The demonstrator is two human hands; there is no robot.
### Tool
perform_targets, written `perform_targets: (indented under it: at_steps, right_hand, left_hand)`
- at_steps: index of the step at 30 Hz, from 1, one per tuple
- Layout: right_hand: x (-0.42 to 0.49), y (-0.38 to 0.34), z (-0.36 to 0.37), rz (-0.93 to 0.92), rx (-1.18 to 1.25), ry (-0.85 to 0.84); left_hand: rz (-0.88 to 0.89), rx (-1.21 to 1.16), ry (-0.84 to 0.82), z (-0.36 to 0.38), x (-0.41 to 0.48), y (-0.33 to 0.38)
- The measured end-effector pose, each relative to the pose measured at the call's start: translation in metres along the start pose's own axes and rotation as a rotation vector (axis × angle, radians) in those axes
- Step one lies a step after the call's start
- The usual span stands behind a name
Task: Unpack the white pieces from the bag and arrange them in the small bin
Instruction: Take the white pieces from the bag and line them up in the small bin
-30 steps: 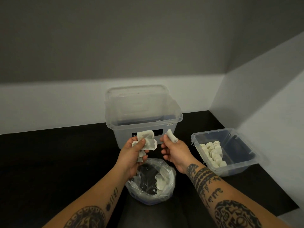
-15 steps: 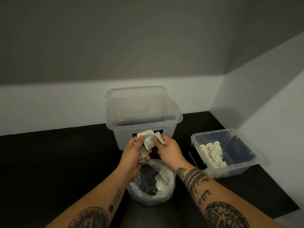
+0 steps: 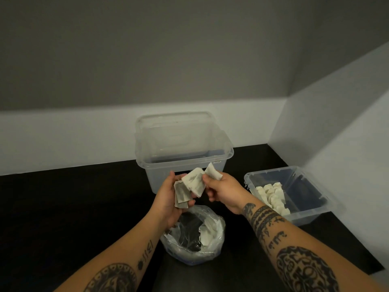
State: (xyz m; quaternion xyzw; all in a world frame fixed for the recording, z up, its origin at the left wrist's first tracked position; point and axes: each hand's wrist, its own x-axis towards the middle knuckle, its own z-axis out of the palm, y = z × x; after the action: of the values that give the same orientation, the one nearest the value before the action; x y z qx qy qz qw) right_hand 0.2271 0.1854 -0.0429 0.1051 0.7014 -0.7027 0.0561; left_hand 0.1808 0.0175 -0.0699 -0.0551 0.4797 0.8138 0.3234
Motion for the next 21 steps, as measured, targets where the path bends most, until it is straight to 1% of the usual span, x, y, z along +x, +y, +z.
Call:
perform_targets:
  at_steps: [1,3,6,8,11,13,17,21]
  right_hand:
    - [-0.002,-0.002,-0.002,0.026,-0.060,-0.063]
    - [-0.005,-0.007,-0.001,0.036,-0.259,-0.152]
    - [-0.003,-0.008,0.006,-0.014,-0.479,-0.133]
    - [-0.001,-0.004,0.009,-0.025,-0.547,-0.118]
    - [-0.002,0.002,0.011,-0.012,-0.520,-0.083]
    - [-0.003,0.003,0.009,-0.014,-0.446,-0.049]
    - [-0.005,0.004,0.003,0.093,-0.201,-0.030]
    - [-0.008,0.001,-0.002,0.133,-0.216,-0.046]
  left_hand:
    - [-0.025,-0.015,-0.002,-0.001,0.001,0.001]
    - [-0.086,0.008,-0.036,-0.003,0.002,0.001]
    - [-0.145,0.078,-0.107,0.000,-0.001,-0.001]
    - [-0.181,0.086,-0.111,0.002,-0.004,-0.003]
    - [-0.235,0.096,-0.127,0.001,-0.006,-0.005]
    - [-0.220,0.096,-0.131,-0.002,-0.006,-0.007]
    - [-0.132,0.075,-0.096,-0.005,-0.004,-0.007]
    - [-0.035,0.192,-0.071,-0.003,-0.003,-0.009]
